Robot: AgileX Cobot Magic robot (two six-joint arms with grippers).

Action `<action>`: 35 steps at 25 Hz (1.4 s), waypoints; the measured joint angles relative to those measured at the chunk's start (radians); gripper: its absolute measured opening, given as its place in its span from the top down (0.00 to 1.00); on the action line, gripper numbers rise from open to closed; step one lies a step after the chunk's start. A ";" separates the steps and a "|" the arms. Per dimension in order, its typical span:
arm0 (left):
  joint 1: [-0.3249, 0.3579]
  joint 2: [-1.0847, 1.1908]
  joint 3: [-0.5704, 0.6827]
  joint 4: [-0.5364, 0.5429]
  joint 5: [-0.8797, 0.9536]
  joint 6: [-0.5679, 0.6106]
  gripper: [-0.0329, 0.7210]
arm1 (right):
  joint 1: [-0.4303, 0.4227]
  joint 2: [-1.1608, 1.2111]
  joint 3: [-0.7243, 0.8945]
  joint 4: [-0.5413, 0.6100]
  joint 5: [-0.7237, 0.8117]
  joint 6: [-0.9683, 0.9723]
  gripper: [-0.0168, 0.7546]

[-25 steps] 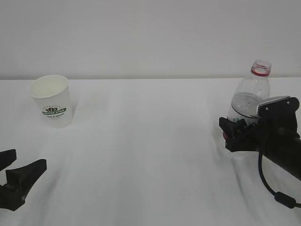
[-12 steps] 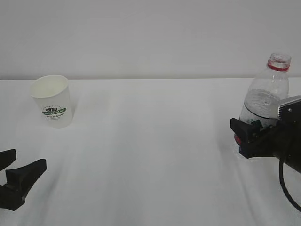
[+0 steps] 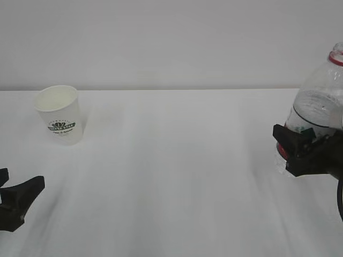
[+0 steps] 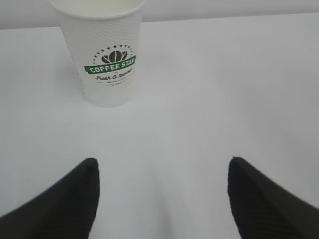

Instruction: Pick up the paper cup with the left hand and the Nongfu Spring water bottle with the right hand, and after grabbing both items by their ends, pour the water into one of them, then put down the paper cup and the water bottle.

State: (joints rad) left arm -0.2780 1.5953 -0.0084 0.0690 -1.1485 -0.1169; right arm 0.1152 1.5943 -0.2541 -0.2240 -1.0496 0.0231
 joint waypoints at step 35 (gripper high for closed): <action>0.135 0.154 -0.080 -0.030 -0.004 0.053 0.18 | 0.000 -0.043 0.004 -0.056 0.046 0.052 0.32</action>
State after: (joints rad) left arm -0.1430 1.7496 -0.0880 0.0385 -1.1524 -0.0637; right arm 0.1152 1.5508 -0.2506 -0.2798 -1.0038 0.0749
